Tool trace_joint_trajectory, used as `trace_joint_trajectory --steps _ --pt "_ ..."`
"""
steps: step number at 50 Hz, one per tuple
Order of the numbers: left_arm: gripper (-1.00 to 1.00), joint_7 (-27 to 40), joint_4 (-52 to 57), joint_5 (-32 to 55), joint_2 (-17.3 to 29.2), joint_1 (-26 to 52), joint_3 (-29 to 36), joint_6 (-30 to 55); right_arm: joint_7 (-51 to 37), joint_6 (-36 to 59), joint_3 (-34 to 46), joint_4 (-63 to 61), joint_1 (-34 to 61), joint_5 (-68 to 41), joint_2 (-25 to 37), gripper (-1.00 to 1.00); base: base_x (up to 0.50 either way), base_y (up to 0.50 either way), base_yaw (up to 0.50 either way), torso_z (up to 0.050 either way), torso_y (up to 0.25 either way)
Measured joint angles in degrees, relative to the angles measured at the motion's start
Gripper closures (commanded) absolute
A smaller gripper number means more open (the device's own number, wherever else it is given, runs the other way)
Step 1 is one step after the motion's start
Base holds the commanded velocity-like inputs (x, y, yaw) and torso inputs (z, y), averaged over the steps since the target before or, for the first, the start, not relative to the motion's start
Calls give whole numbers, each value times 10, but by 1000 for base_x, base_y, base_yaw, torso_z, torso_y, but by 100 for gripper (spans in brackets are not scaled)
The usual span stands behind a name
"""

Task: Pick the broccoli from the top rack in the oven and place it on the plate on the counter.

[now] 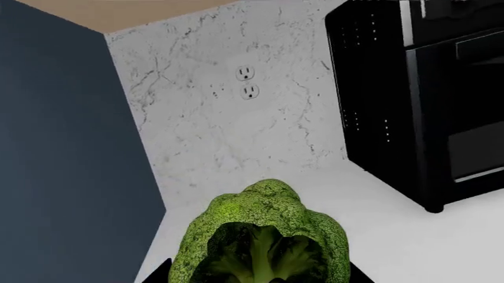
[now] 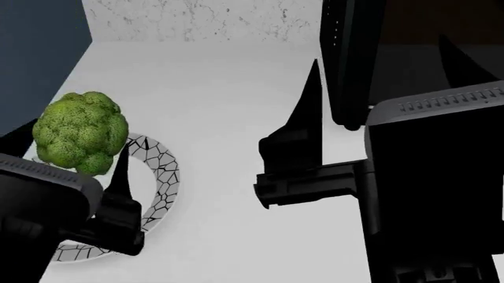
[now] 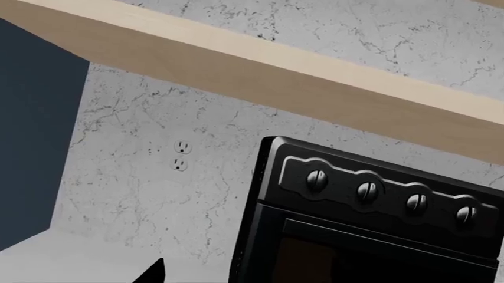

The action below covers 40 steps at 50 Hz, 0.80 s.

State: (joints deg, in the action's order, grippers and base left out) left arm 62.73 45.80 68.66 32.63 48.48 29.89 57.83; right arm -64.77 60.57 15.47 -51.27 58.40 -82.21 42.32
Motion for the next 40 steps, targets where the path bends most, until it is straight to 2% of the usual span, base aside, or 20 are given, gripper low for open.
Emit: trace_joint_trajectory --steps 18,40 --pt "100 -47 -88 21 16 -22 -32 -39 2 5 18 12 14 7 -12 -100 0 0 0 1 0" --pt "100 -117 -205 -37 -4 -26 14 -54 8 -5 21 10 4 19 -9 -100 0 0 0 0 0"
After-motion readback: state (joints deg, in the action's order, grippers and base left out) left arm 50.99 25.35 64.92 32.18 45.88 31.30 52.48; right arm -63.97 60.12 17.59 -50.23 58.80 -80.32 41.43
